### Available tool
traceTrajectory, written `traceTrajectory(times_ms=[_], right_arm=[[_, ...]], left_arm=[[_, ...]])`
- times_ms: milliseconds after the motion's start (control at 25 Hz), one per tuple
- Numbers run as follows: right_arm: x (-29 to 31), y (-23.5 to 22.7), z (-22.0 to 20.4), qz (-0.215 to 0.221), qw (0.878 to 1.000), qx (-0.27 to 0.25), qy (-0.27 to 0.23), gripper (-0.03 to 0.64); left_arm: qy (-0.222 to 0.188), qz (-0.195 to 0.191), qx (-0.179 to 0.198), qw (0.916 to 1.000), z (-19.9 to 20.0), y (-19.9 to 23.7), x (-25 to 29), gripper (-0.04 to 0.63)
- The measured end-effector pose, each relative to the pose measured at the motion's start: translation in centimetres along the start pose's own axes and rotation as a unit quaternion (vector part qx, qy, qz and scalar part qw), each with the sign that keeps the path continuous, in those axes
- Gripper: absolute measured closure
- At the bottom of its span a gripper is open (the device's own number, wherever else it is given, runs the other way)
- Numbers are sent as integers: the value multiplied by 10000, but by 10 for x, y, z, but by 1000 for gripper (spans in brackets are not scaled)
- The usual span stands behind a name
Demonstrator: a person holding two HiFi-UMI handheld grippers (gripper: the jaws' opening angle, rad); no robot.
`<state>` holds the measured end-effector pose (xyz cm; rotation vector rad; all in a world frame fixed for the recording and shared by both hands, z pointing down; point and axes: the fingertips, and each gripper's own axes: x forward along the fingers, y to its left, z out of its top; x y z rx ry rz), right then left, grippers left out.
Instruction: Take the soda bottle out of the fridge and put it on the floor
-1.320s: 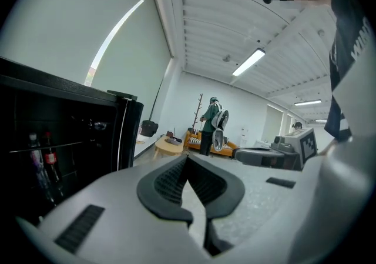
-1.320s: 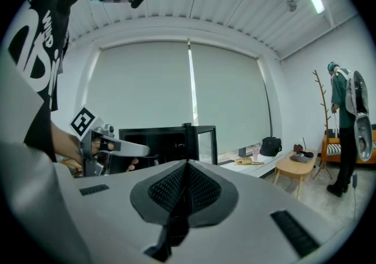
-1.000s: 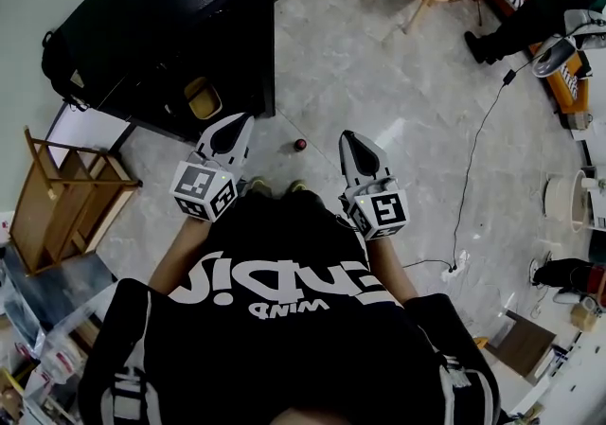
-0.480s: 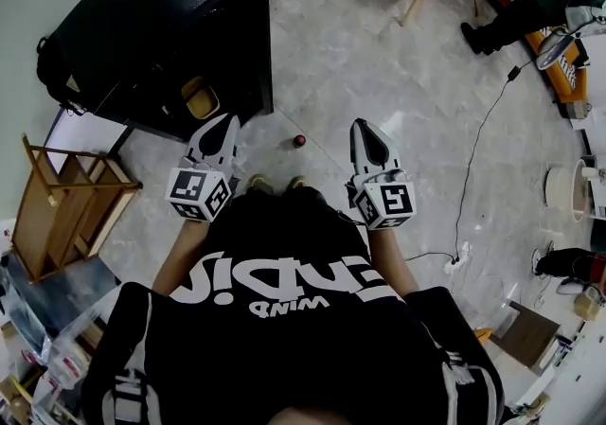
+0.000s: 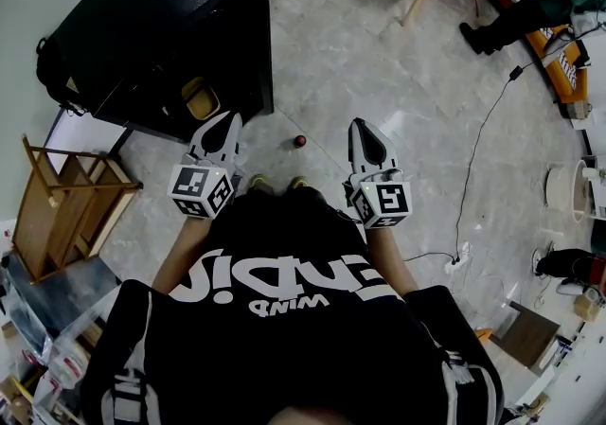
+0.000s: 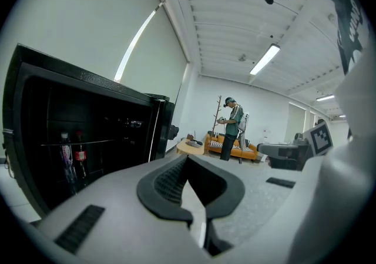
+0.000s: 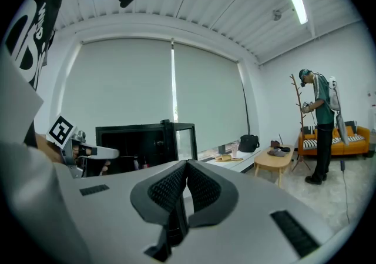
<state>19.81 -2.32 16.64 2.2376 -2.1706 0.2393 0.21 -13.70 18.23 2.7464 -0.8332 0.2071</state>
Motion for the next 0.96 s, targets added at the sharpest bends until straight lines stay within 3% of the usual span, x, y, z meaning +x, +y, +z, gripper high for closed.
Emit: traceTrajectory(times_ms=[960], right_arm=[[10, -10, -19, -7, 9994, 149, 311, 594]], left_arm=[[229, -33, -181, 9996, -14, 4, 21, 589]])
